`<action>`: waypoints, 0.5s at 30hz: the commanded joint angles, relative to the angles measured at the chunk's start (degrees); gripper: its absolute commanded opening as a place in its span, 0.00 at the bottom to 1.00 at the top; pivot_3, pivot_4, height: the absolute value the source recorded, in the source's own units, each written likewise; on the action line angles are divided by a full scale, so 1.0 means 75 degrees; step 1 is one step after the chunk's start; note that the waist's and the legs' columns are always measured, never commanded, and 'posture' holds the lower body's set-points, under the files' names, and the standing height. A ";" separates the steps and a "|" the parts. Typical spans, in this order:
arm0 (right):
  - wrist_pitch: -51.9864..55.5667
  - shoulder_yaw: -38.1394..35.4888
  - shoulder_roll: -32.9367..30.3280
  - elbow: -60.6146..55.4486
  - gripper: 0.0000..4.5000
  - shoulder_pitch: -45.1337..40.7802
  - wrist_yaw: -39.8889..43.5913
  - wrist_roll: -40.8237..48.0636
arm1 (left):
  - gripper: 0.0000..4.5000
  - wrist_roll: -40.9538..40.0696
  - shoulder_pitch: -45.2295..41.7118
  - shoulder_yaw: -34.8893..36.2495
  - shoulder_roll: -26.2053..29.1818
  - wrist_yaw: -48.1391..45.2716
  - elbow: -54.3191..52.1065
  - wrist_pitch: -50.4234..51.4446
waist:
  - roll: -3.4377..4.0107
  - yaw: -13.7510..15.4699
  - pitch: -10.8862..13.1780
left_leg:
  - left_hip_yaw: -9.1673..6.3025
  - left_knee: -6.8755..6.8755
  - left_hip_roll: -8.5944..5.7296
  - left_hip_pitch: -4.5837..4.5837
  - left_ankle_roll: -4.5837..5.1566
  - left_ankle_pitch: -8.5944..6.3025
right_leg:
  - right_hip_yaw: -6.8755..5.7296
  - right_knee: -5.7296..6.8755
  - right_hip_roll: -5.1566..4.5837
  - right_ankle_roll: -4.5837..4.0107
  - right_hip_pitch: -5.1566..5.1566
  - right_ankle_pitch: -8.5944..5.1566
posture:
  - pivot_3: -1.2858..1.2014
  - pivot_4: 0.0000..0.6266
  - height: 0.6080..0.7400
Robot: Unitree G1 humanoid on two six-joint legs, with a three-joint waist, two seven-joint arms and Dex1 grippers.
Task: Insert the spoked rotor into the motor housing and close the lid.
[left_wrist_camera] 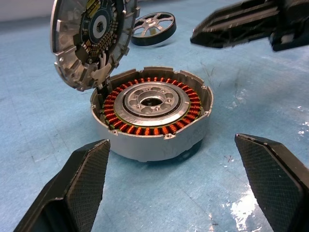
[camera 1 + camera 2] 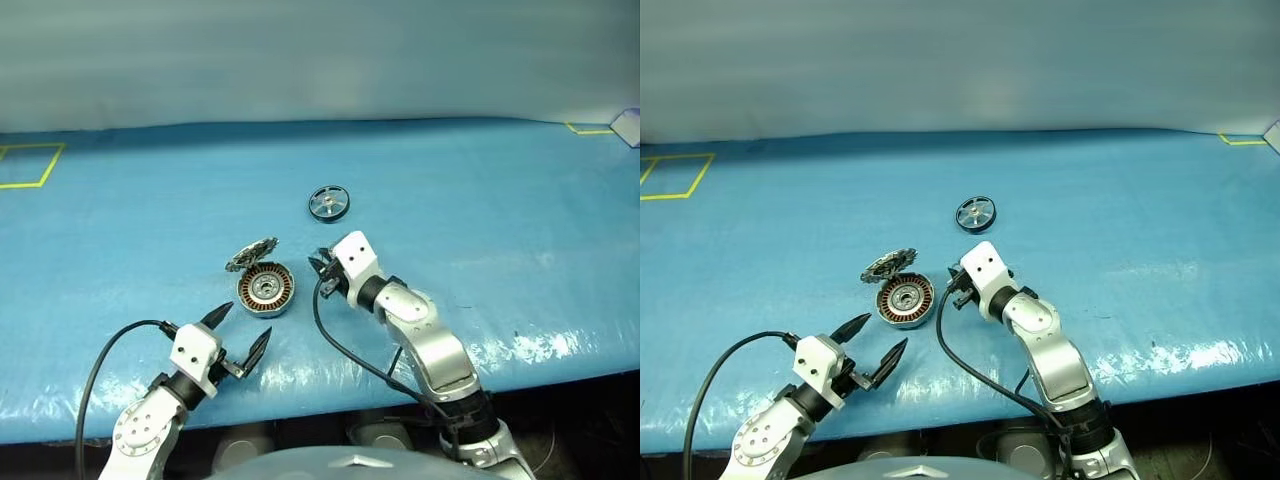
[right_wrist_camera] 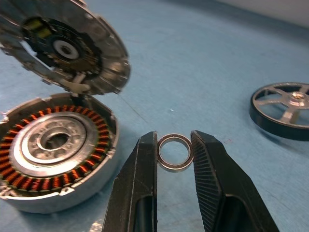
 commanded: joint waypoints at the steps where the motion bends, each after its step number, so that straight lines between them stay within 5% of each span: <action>1: 0.0280 0.0581 0.0026 -0.0602 0.15 -0.0031 0.0264 0.0272 | 1.00 0.0072 -0.0041 -0.0051 -0.0026 0.0039 -0.0013 -0.0278 | 0.0000 -0.0003 0.0000 | 0.0000 0.0000 0.0001 0.0000 0.0000 0.0000 | 0.0000 0.0000 0.0000 0.0000 0.0000 0.0000 | 0.52 0.24 1.00; 15: -0.0275 0.1438 0.0818 0.1514 0.15 -0.0948 -0.0055 0.0136 | 1.00 0.0066 0.0052 -0.0028 -0.0022 0.0062 0.0002 -0.0404 | -0.0008 0.0002 0.0002 | -0.0003 0.0001 0.0004 -0.0009 0.0000 -0.0003 | -0.0006 -0.0005 -0.0004 0.0000 -0.0004 0.0000 | 0.52 0.24 1.00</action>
